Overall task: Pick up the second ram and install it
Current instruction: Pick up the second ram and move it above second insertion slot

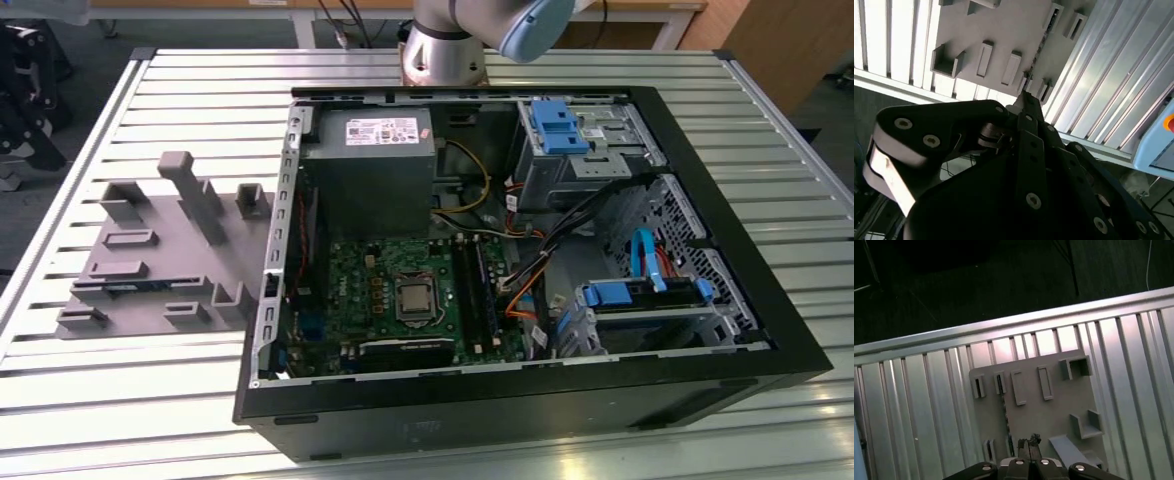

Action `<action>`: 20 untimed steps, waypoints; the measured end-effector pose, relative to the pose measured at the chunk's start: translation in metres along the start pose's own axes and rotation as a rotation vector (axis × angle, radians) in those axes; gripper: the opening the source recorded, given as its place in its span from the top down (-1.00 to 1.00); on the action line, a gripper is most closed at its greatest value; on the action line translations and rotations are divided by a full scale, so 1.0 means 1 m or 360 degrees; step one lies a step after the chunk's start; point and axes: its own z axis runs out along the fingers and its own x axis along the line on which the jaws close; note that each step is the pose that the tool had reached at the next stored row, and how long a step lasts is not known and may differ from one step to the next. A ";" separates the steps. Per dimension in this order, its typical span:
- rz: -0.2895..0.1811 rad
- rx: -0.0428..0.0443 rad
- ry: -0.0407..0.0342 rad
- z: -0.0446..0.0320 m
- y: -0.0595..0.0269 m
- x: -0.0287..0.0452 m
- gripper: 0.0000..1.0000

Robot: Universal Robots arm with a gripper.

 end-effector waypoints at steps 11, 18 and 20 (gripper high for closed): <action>-0.0317 -0.0008 0.0014 0.0068 -0.0003 0.0002 0.79; -0.0441 -0.0011 0.0019 0.0090 -0.0004 0.0002 0.79; -0.0441 -0.0010 0.0019 0.0090 -0.0004 0.0002 0.79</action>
